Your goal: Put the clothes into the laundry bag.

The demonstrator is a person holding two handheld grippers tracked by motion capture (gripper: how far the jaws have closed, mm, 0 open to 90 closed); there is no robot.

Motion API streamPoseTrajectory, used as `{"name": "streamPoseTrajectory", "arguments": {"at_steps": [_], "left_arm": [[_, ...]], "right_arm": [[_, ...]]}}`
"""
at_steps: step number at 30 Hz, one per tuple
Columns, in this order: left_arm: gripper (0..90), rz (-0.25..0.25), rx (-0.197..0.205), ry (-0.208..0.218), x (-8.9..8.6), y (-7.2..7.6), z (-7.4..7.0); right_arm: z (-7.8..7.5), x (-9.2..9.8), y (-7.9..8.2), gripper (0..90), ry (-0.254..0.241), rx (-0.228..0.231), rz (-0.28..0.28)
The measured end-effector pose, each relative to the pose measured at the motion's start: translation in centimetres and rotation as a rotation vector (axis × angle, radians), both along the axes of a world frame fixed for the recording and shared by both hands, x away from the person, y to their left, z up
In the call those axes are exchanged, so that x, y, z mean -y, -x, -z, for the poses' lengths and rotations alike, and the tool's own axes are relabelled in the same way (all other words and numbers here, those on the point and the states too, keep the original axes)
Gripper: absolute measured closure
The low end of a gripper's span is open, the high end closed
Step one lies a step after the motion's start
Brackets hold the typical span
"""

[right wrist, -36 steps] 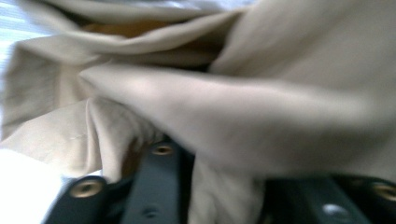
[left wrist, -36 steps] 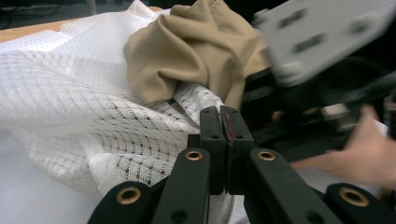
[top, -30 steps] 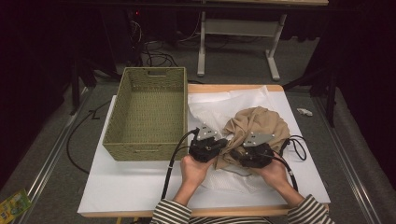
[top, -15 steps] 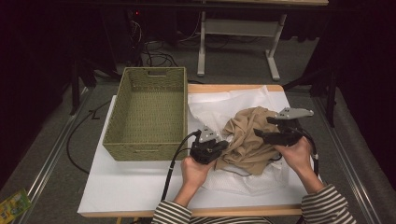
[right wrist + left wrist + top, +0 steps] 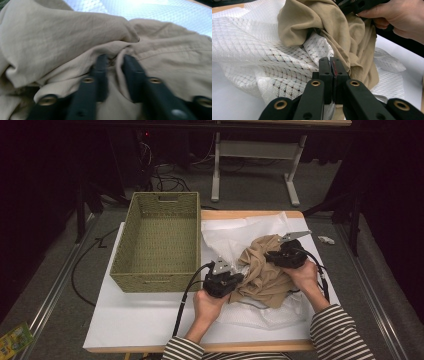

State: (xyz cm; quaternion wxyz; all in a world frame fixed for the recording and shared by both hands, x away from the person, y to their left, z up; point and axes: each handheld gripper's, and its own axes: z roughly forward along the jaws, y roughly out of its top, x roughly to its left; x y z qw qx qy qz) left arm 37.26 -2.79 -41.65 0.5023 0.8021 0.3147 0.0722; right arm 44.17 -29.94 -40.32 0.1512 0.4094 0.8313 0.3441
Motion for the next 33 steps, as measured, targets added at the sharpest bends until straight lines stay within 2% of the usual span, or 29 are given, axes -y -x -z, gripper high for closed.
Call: {"name": "streamPoseTrajectory", "arguments": {"at_steps": [1,2,3,5,6,7,8,9,10,11,12,13,16,19,20,21,22,23,24,27,30,31,33], "left_arm": [[88.8,0.0,-0.005,-0.006,0.0,-0.1,0.1],[88.8,0.0,-0.005,-0.006,0.0,-0.1,0.1],[88.8,-0.002,-0.009,-0.006,0.0,-0.2,0.1],[88.9,-0.007,-0.011,-0.008,0.0,-0.3,0.2],[88.8,-0.01,-0.011,-0.008,0.0,-0.4,0.2],[88.9,-0.01,-0.011,-0.008,0.0,-0.4,0.2],[88.8,-0.014,-0.013,-0.005,0.0,-0.5,0.2],[88.8,-0.014,-0.013,-0.005,0.0,-0.5,0.2],[88.8,-0.016,-0.017,0.001,0.0,-0.6,0.2],[88.9,-0.016,-0.017,0.001,0.0,-0.6,0.2],[88.9,-0.019,-0.027,0.02,-0.1,-0.8,0.0],[88.8,-0.019,-0.027,0.02,-0.1,-0.8,0.0],[88.9,-0.022,-0.015,0.033,0.0,-1.0,-0.8],[88.9,-0.019,-0.005,0.043,0.1,-1.0,-1.6],[88.9,-0.019,-0.005,0.043,0.1,-1.0,-1.6],[88.9,-0.015,-0.002,0.048,0.1,-1.0,-1.8],[88.9,-0.015,0.002,0.055,0.1,-1.0,-2.1],[88.9,-0.012,-0.001,0.064,0.0,-0.9,-2.2],[88.9,-0.002,0.006,0.069,0.1,-0.8,-2.5],[88.9,0.007,0.014,0.068,0.1,-0.5,-2.7],[89.1,0.018,0.019,0.069,0.1,-0.1,-2.8],[89.1,0.018,0.019,0.069,0.1,-0.1,-2.8],[89.1,0.018,0.019,0.071,0.0,-0.1,-2.6]], "right_arm": [[-0.1,0.1,0.1,85.4,-0.004,0.003,-0.007],[-0.1,0.1,0.1,85.4,-0.004,0.003,-0.007],[-0.5,0.6,0.6,88.4,-0.032,0.026,-0.022],[-0.9,0.8,1.1,88.8,-0.045,0.039,-0.025],[-1.8,1.0,2.2,89.0,-0.056,0.083,-0.055],[-1.8,1.0,2.2,89.0,-0.056,0.083,-0.055],[-2.7,0.9,3.7,89.0,-0.063,0.129,-0.083],[-2.7,0.9,3.7,89.0,-0.063,0.129,-0.083],[-3.2,0.6,5.4,89.0,-0.055,0.165,-0.128],[-3.2,0.6,5.4,89.0,-0.055,0.165,-0.128],[-3.3,0.1,7.3,88.9,-0.053,0.179,-0.169],[-3.3,-0.1,8.1,89.0,-0.051,0.197,-0.201],[-2.6,-1.2,10.3,88.9,-0.038,0.194,-0.276],[-1.3,-2.7,11.4,88.8,-0.014,0.171,-0.335],[-1.3,-2.7,11.4,88.8,-0.014,0.171,-0.335],[-0.4,-3.6,11.6,88.7,0.003,0.147,-0.361],[-0.4,-3.6,11.6,88.7,0.003,0.147,-0.361],[0.6,-4.6,11.3,88.7,0.024,0.117,-0.374],[1.1,-5.1,11.1,88.7,0.031,0.107,-0.378],[1.9,-6.1,10.6,88.7,0.059,0.1,-0.375],[2.9,-7.6,8.9,88.9,0.117,0.121,-0.315],[2.9,-7.6,8.9,88.9,0.117,0.121,-0.315],[3.4,-7.7,7.8,88.8,0.115,0.121,-0.26]]}}
